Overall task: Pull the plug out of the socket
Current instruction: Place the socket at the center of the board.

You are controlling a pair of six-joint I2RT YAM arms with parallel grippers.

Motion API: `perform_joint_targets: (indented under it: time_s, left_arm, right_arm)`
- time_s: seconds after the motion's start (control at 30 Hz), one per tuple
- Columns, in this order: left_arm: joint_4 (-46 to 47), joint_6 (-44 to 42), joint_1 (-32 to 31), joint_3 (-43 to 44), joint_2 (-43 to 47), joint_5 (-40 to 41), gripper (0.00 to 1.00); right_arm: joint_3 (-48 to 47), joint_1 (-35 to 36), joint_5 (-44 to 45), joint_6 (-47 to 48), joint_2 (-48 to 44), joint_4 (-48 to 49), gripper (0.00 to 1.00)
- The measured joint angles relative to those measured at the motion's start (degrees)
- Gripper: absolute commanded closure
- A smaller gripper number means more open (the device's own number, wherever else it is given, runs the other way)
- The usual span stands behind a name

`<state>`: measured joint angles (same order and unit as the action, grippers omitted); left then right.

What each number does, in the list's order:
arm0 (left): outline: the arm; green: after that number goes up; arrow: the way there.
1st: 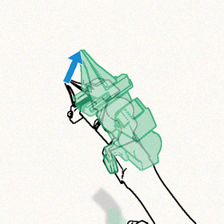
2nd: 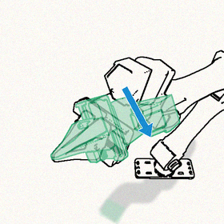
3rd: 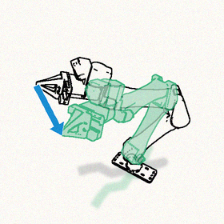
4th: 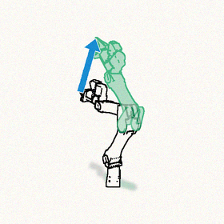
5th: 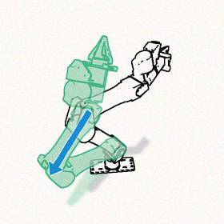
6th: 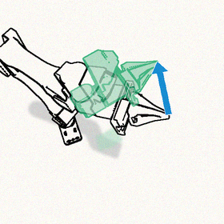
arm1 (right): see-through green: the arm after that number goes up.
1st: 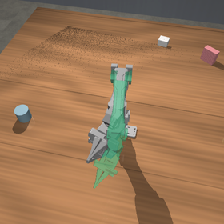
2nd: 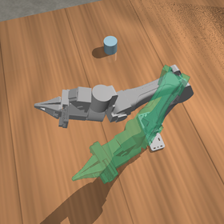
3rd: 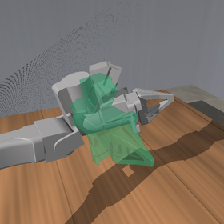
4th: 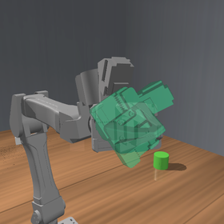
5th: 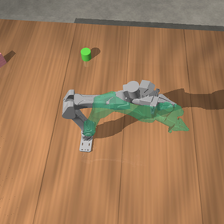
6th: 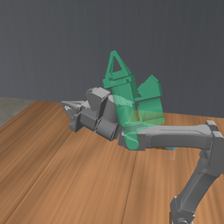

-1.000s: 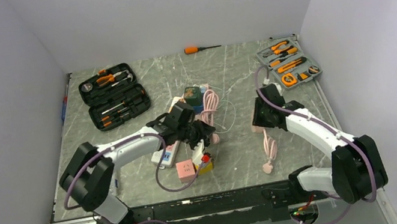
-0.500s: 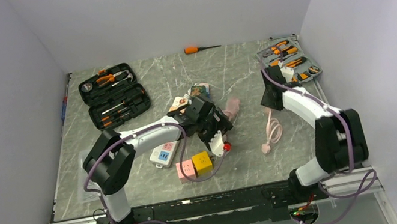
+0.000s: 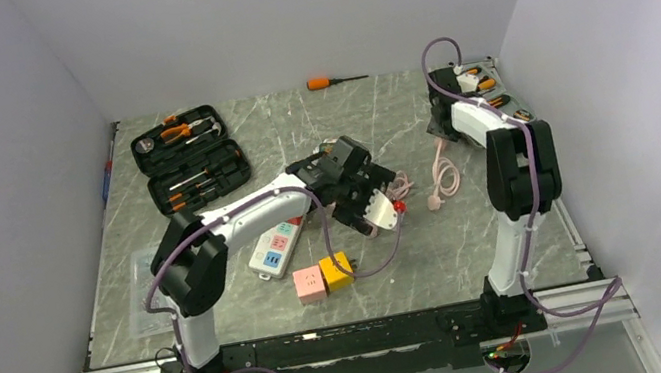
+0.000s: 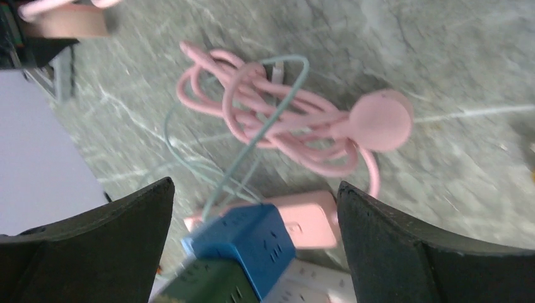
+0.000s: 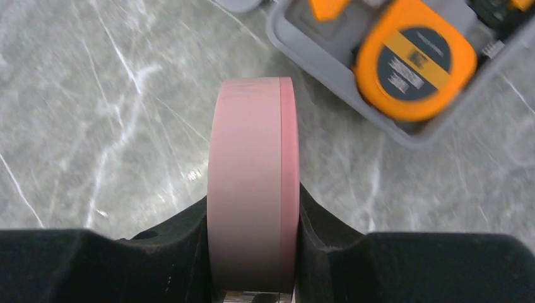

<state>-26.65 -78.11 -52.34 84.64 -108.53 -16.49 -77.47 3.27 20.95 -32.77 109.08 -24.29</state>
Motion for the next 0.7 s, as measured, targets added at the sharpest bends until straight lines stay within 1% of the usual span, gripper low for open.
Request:
perform_joint_targets:
  time_s: [0.03, 0.07, 0.1, 0.13, 0.2, 0.3, 0.43, 0.53, 0.57, 0.6, 0.7]
  left_arm:
    - [-2.34, 1.64, 0.37, 0.72, 0.52, 0.48, 0.0]
    - [-4.28, 3.34, 0.66, 1.42, 1.14, 1.07, 0.01]
    - [-6.62, 5.49, 0.9, 2.4, 1.88, 1.95, 0.01]
    - [-9.53, 8.26, 1.33, 3.82, 2.89, 3.15, 0.01]
    - [-13.75, 13.35, 2.36, 5.97, 5.14, 4.37, 0.01]
    - [-19.85, 21.92, 4.87, 8.04, 9.53, 4.04, 0.01]
    - [-26.82, 31.04, 10.62, 7.85, 15.1, 3.1, 0.01]
    - [-29.73, 35.82, 14.95, 3.34, 19.39, 2.54, 0.01]
    - [-30.16, 37.05, 15.91, 0.92, 20.98, 2.23, 0.01]
    - [-30.67, 37.9, 16.57, -1.79, 22.67, 1.88, 0.01]
    - [-31.71, 39.78, 17.09, -9.09, 27.52, 0.87, 0.01]
  right_arm:
    - [-2.23, -0.09, -0.02, 0.26, 1.86, -0.2, 0.93]
    - [-4.13, -0.11, -0.24, 0.55, 3.48, -0.42, 0.84]
    - [-5.86, -0.13, -0.55, 0.83, 4.92, -0.66, 0.68]
    - [-7.15, -0.13, -0.87, 1.11, 6.01, -1.01, 0.6]
    - [-8.07, -0.13, -2.16, 1.38, 6.88, -1.31, 0.4]
    - [-7.54, -0.07, -3.65, 1.33, 6.49, -1.73, 0.3]
    - [-3.13, -0.02, -5.09, 1.25, 3.43, -1.33, 0.23]
    - [-0.33, 0.61, -5.07, 1.14, 0.31, -1.57, 0.19]
    - [0.44, 0.9, -4.92, 1.16, -1.14, -1.75, 0.16]
    - [1.22, 1.36, -4.68, 1.18, -2.97, -1.92, 0.14]
    - [3.1, 4.11, -2.89, 1.33, -10.4, -3.04, 0.12]
